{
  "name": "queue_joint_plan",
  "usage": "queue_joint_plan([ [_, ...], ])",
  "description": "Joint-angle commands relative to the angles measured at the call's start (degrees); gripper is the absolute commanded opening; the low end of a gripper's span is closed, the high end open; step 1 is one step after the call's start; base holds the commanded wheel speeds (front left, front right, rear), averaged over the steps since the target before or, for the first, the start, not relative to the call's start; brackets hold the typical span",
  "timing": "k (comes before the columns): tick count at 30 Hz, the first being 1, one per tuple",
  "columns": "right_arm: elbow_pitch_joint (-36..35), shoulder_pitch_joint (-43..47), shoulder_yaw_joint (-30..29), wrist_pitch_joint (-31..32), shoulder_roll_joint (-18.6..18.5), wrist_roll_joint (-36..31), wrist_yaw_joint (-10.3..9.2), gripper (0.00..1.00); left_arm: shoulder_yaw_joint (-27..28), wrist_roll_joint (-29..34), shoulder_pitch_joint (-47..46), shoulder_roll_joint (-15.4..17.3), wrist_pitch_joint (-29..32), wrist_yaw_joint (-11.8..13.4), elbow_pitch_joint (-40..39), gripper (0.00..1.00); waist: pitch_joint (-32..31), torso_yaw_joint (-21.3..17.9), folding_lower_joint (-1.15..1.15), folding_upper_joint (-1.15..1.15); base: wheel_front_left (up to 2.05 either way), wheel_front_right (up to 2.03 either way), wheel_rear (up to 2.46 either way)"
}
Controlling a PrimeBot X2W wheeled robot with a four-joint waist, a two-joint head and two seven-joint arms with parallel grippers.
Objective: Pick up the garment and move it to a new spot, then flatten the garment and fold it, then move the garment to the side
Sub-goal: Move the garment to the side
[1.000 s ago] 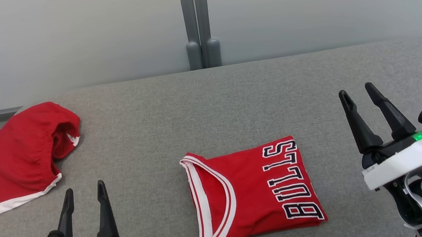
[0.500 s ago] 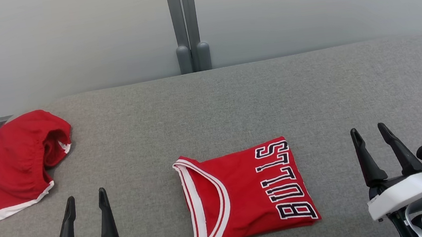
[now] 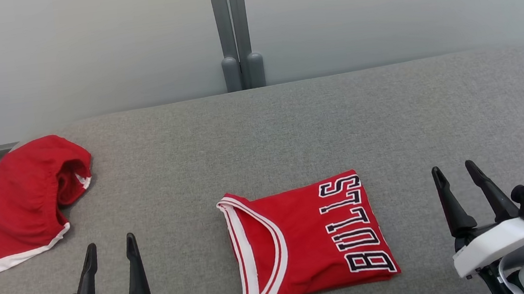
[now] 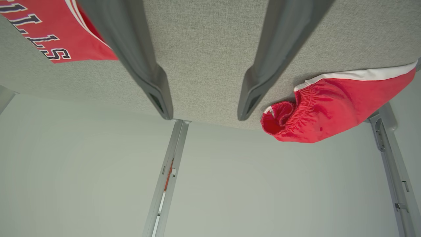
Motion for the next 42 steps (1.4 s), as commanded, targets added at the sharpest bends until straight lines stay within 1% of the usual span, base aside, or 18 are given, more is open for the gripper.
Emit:
queue_joint_plan([
  [1, 0.01, -0.28, -0.45, -0.25, -0.20, -0.24, 0.03, 1.00, -0.02, 0.64, 0.17, 0.13, 0.02, -0.27, 0.08, 1.00, -0.02, 0.16, 0.00, 0.00, 0.00, 0.00, 0.00],
  [5, 2.18, -0.24, 0.13, -0.13, 0.46, -0.05, 0.03, 1.00, -0.21, 0.10, 0.24, 0.13, 0.02, -0.11, 0.08, 1.00, -0.02, 0.70, 0.00, 0.00, 0.00, 0.00, 0.00],
  [7, 4.03, -1.49, 1.12, 1.44, 0.55, 0.78, 0.03, 1.00, -0.43, -0.15, 0.15, 0.13, 0.02, -0.09, 0.17, 1.00, 0.08, 1.19, 0.00, 0.00, 0.00, 0.00, 0.00],
  [10, 7.53, -3.89, 2.70, 5.76, 1.08, 2.30, 0.03, 1.00, -0.73, -0.39, -0.06, 0.13, 0.02, 0.09, 0.26, 1.00, 0.10, 2.17, 0.00, 0.00, 0.00, 0.00, 0.00],
  [15, 13.50, -8.33, 3.63, 13.51, 2.32, 4.70, 0.03, 1.00, -1.39, -1.29, -0.45, 0.13, 0.02, 0.40, 0.33, 1.00, -0.18, 4.44, 0.00, 0.00, 0.00, 0.00, 0.00],
  [18, 17.29, -10.37, 3.25, 17.86, 3.10, 6.06, 0.03, 1.00, -2.05, -1.39, -0.77, 0.12, 0.02, 0.44, 0.44, 1.00, -0.31, 6.38, 0.00, 0.00, 0.00, 0.00, 0.00],
  [25, 26.35, -12.54, 1.80, 24.99, 4.39, 6.76, 0.03, 1.00, -2.51, -1.24, -0.66, 0.12, 0.02, 0.52, 0.88, 1.00, -0.39, 10.76, 0.00, 0.00, 0.00, 0.00, 0.00],
  [28, 29.66, -12.58, 1.14, 28.41, 5.77, 9.01, 0.03, 1.00, -2.39, -1.23, -0.58, 0.13, 0.02, 0.33, 1.01, 1.00, -0.22, 12.26, 0.00, 0.00, 0.00, 0.00, 0.00],
  [31, 31.20, -12.34, 1.00, 30.33, 6.31, 10.84, 0.03, 1.00, -2.22, -1.45, -0.41, 0.12, 0.02, 0.15, 1.06, 1.00, -0.10, 12.86, 0.00, 0.00, 0.00, 0.00, 0.00],
  [34, 30.53, -12.70, 1.48, 29.24, 6.21, 11.90, 0.03, 1.00, -1.97, -1.42, -0.32, 0.12, 0.02, 0.08, 0.90, 1.00, 0.10, 12.96, 0.00, 0.00, 0.00, 0.00, 0.00],
  [35, 30.15, -12.86, 1.71, 28.70, 6.06, 12.06, 0.03, 0.58, -1.97, -1.38, -0.33, 0.12, 0.02, 0.11, 0.85, 1.00, 0.15, 12.87, 0.00, 0.00, 0.00, 0.00, 0.00],
  [37, 29.29, -13.51, 2.19, 27.17, 5.74, 12.48, 0.03, 0.00, -2.07, -1.22, -0.43, 0.12, 0.02, 0.14, 0.74, 1.00, 0.22, 12.35, 0.00, 0.00, 0.00, 0.00, 0.00],
  [42, 27.57, -15.17, 3.55, 22.91, 4.29, 12.52, 0.03, 0.00, -2.66, -1.12, -0.97, 0.12, 0.02, -0.06, 0.20, 1.00, 0.26, 9.68, 0.00, 0.00, 0.00, 0.00, 0.00],
])
